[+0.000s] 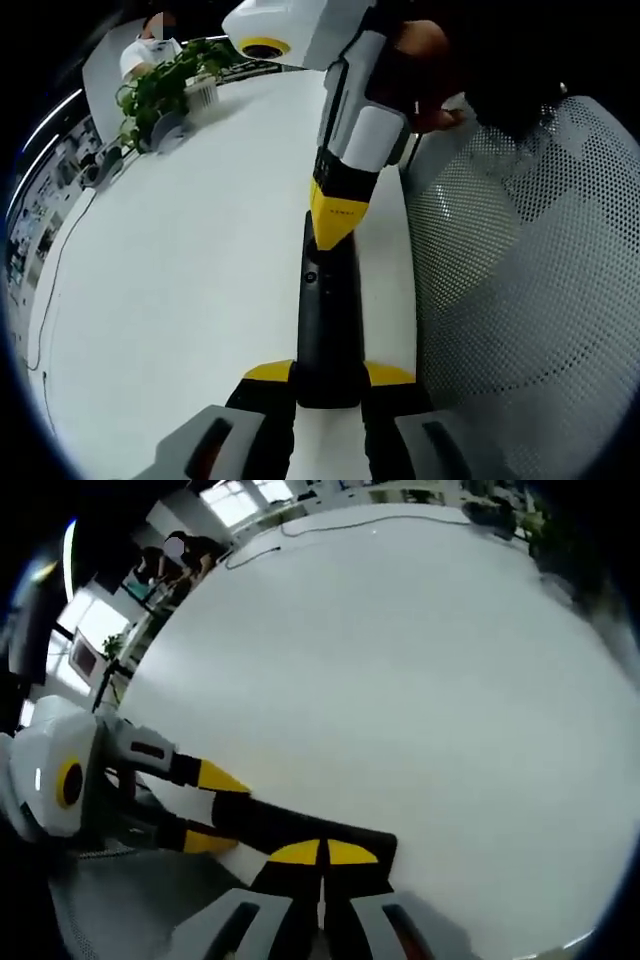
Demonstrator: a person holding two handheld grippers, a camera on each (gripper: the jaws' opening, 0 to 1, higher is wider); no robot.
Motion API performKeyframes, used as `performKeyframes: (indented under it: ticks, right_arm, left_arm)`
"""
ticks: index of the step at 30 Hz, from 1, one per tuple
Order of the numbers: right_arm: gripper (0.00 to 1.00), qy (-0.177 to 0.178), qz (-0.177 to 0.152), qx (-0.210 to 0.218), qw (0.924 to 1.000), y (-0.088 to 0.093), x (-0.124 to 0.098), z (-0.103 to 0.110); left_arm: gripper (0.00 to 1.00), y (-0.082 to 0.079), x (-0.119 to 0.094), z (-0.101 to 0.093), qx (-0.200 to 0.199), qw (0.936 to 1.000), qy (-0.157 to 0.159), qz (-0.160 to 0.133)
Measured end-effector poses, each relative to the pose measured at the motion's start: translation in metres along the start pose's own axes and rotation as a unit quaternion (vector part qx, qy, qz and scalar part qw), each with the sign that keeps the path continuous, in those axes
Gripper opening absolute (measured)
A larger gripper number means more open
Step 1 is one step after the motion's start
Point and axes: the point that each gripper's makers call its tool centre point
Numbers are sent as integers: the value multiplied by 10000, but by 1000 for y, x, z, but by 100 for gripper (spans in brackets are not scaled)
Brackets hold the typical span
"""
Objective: Press the specified remote control buttons in sequence, fully releasing each button before pressing the next.
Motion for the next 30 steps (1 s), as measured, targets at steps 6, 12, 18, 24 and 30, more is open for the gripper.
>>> performKeyframes:
  ticks: [6, 12, 18, 24, 30]
  right_arm:
    - [0, 948, 416, -299, 9942, -3, 3, -2]
    - [0, 1155, 305, -591, 9911, -2, 3, -1]
    - [0, 1233, 70, -807, 9891, -3, 2, -3]
    - [0, 974, 26, -377, 9945, -3, 2, -3]
    - [0, 579, -205, -27, 9981, -8, 2, 8]
  left_arm:
    - [25, 0, 0, 0, -2, 10000, -20, 85]
    - [25, 0, 0, 0, 78, 10000, 9, -4]
    - [25, -1, 0, 0, 95, 10000, 29, 10]
    - [25, -1, 0, -1, 169, 9998, 26, 83]
    - [25, -1, 0, -2, 267, 9996, 48, 81]
Point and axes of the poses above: the point that each gripper's makers call its tool centre point, and the gripper's own axes: x roughly forward along the fingers, z roughly to its left, y roughly out of its underside, and after that the axes turned 1 degree about -z, right-handed
